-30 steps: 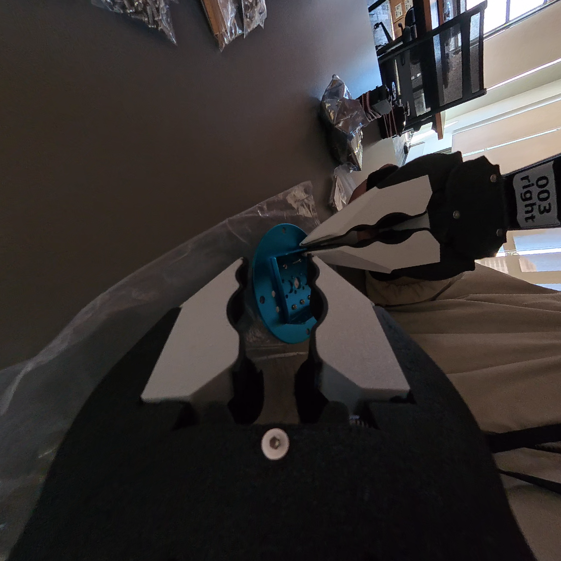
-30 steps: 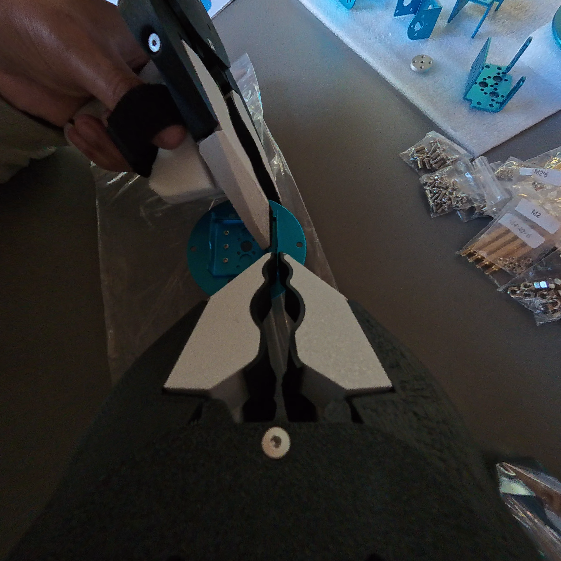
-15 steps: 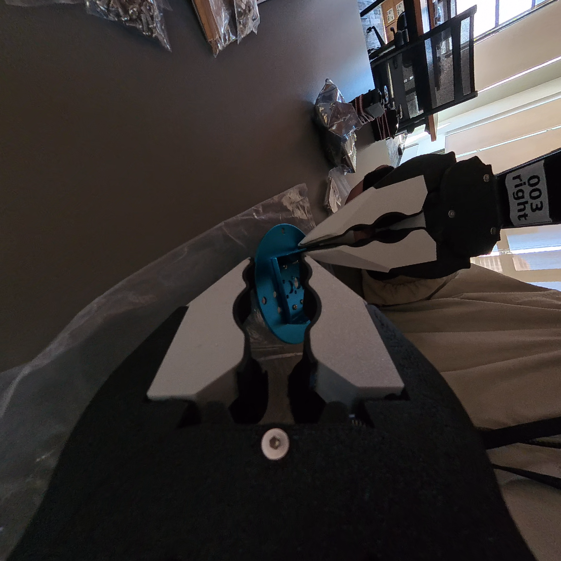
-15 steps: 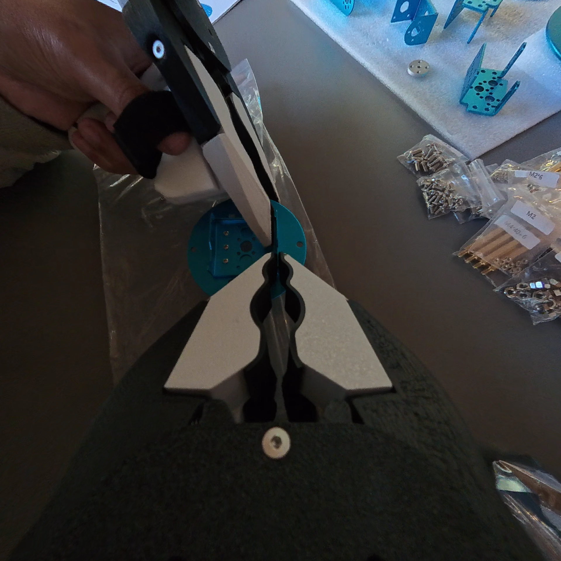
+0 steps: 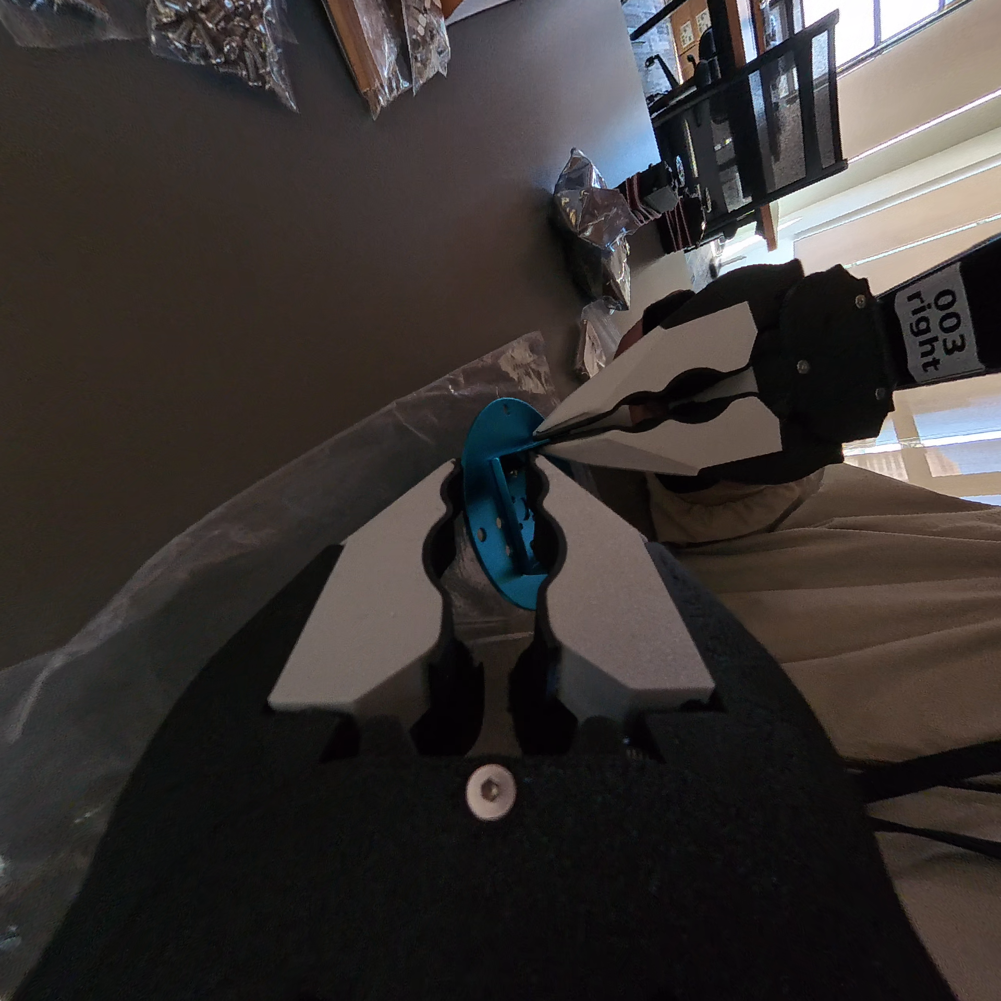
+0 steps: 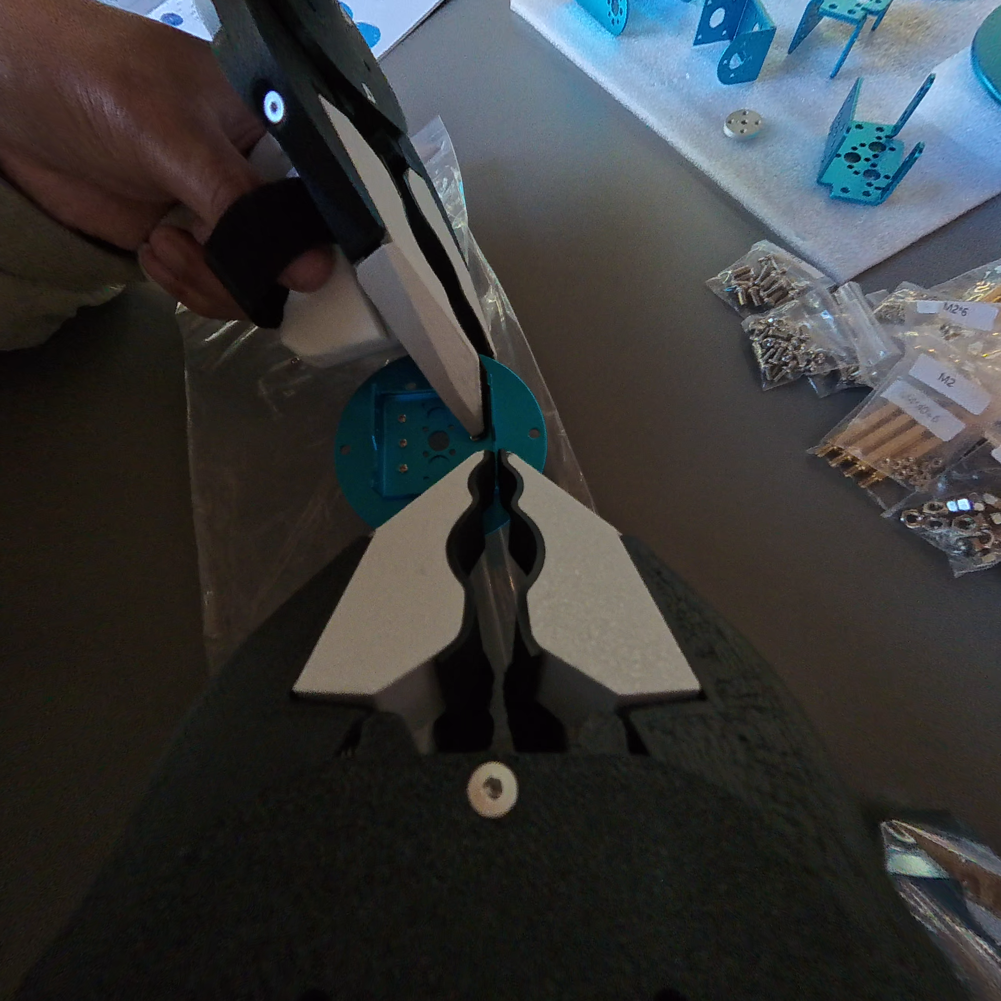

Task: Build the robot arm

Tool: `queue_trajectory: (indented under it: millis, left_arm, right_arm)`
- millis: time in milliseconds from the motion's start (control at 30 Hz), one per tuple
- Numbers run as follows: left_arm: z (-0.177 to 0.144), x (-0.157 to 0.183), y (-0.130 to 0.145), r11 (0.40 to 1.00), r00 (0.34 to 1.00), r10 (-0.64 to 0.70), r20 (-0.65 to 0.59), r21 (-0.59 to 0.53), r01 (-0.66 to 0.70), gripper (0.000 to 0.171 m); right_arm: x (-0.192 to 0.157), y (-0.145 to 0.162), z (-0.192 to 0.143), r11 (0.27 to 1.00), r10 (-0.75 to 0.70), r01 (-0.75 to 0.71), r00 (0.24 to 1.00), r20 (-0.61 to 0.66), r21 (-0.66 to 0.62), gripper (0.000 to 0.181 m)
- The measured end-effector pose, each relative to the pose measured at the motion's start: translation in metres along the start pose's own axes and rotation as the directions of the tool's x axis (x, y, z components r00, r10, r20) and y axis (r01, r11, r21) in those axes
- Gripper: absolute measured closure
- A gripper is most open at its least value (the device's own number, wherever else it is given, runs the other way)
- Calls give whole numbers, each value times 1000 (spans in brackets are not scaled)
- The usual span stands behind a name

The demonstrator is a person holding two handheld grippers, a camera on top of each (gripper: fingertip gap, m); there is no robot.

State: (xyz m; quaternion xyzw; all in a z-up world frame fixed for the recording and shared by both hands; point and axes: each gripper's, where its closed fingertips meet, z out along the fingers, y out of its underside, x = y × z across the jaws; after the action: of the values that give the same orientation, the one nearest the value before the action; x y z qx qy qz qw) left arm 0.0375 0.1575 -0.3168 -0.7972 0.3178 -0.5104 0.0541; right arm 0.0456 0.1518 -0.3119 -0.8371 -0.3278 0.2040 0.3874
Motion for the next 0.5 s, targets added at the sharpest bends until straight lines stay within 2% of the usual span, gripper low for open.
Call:
queue_trajectory:
  millis: [233,300,500]
  left_arm:
    - [-17,2,-9,998,998,-28,-61,58,32,145]
    - [-20,2,-5,998,996,-35,-86,42,39,145]
    - [-27,21,7,996,955,-74,-289,17,82,161]
  right_arm:
    - [0,-3,-3,1000,-13,12,1000,22,17,181]
    - [-2,-5,-4,999,-32,31,999,39,33,181]
    - [-7,-13,-13,971,-226,219,972,65,98,181]
